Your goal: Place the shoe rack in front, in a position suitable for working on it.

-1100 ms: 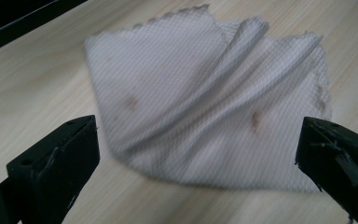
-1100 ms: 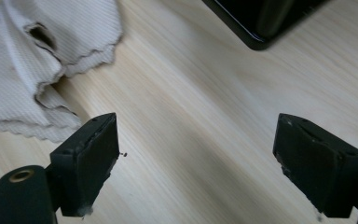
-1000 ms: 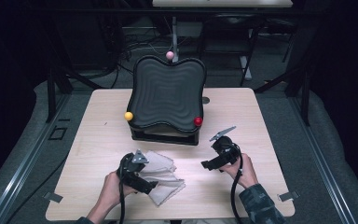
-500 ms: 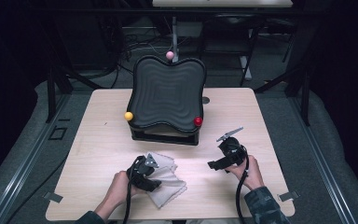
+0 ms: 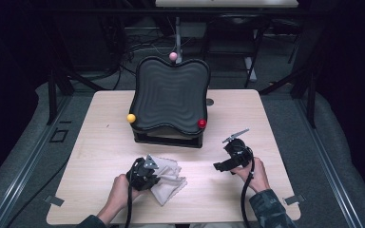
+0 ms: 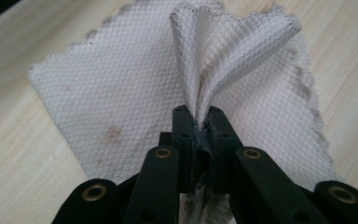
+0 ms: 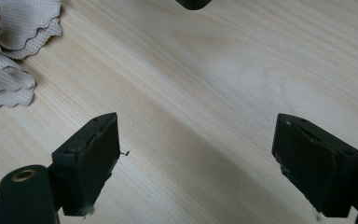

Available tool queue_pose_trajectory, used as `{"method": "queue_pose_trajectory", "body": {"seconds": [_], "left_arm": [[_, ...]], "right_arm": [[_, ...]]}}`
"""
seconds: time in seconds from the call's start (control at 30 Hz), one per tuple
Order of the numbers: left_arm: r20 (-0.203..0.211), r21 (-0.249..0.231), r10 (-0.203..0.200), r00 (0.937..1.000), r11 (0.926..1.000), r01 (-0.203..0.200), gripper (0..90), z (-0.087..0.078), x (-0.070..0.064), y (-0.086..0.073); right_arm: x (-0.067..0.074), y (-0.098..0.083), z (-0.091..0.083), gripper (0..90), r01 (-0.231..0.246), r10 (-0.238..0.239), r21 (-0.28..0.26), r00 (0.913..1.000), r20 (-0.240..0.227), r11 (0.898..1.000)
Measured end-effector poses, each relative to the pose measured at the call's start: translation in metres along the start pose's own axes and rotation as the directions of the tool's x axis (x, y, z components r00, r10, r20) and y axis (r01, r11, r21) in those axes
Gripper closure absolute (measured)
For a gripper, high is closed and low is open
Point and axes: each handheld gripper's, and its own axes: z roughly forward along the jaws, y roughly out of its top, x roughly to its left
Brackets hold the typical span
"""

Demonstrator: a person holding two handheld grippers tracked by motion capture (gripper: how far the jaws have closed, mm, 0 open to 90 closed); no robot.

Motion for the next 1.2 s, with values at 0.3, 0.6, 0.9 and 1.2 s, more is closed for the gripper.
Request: {"method": "queue_pose_trajectory", "body": {"seconds": [0.3, 0.6, 0.9, 1.2], "left_arm": [[-0.016, -0.033, 0.0, 0.9999, 0.9995, 0.0, 84.3, -0.023, 0.001, 0.004], [-0.087, -0.096, -0.041, 0.9953, 0.9948, 0.033, 84.5, -0.069, 0.012, -0.004], [-0.142, -0.092, -0.129, 0.9815, 0.989, 0.116, 84.3, -0.112, 0.038, -0.022], [-0.191, -0.079, -0.217, 0.9573, 0.9754, 0.206, 84.1, -0.13, 0.064, -0.046]], "right_arm": [[-0.004, -0.001, -0.001, 14.3, -0.008, 0.008, -0.012, 1.0, -0.001, 1.0], [-0.007, -0.002, -0.001, 14.4, -0.014, 0.014, -0.017, 0.9998, 0.014, 1.0], [-0.009, -0.003, -0.002, 14.3, -0.017, 0.017, -0.018, 0.9991, 0.039, 1.0], [-0.01, -0.002, -0.002, 14.2, -0.015, 0.016, -0.018, 0.9988, 0.047, 1.0]]}}
